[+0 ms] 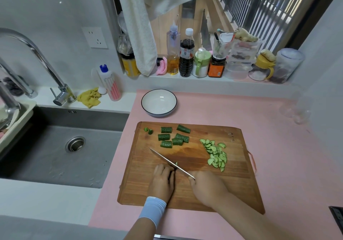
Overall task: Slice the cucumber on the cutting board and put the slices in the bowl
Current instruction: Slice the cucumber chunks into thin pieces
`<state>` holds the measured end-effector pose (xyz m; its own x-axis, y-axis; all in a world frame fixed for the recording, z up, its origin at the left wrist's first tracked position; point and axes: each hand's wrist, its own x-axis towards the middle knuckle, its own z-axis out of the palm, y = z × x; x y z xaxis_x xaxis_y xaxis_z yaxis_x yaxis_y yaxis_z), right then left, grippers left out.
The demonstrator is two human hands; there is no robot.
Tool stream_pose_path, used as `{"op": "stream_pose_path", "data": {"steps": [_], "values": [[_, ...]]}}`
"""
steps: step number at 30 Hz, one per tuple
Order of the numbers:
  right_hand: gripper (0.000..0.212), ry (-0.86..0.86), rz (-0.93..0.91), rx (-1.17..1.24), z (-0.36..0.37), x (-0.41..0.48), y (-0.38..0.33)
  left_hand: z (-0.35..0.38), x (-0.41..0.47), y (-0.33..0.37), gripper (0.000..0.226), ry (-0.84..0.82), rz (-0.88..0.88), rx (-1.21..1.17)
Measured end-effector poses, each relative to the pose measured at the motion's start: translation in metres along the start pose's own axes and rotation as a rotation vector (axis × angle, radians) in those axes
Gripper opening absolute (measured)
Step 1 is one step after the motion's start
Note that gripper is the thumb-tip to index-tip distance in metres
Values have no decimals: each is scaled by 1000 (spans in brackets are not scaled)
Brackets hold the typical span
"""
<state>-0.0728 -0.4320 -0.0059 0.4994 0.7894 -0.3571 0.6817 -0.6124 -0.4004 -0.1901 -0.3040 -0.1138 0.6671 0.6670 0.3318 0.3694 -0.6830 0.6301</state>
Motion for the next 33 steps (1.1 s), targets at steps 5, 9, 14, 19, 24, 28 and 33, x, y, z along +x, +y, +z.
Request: {"op": "stream_pose_path", "data": {"steps": [5, 9, 14, 19, 24, 28, 33], "values": [[31, 50, -61, -61, 1, -7, 3, 1, 0, -2, 12, 12, 23, 17], [30, 81, -81, -69, 1, -17, 9, 1, -1, -3, 22, 28, 13, 1], [25, 33, -15, -79, -4, -25, 13, 1, 0, -4, 8, 46, 9, -4], [31, 13, 18, -83, -4, -14, 8, 1, 1, -4, 14, 51, 20, -15], [25, -1, 15, -41, 0, -4, -5, 1, 1, -2, 15, 52, 7, -13], [24, 13, 3, -32, 1, -5, -5, 0, 0, 0, 12, 47, -8, 14], [25, 18, -16, -66, 4, -5, -4, 0, -4, -2, 18, 59, -11, 27]]}}
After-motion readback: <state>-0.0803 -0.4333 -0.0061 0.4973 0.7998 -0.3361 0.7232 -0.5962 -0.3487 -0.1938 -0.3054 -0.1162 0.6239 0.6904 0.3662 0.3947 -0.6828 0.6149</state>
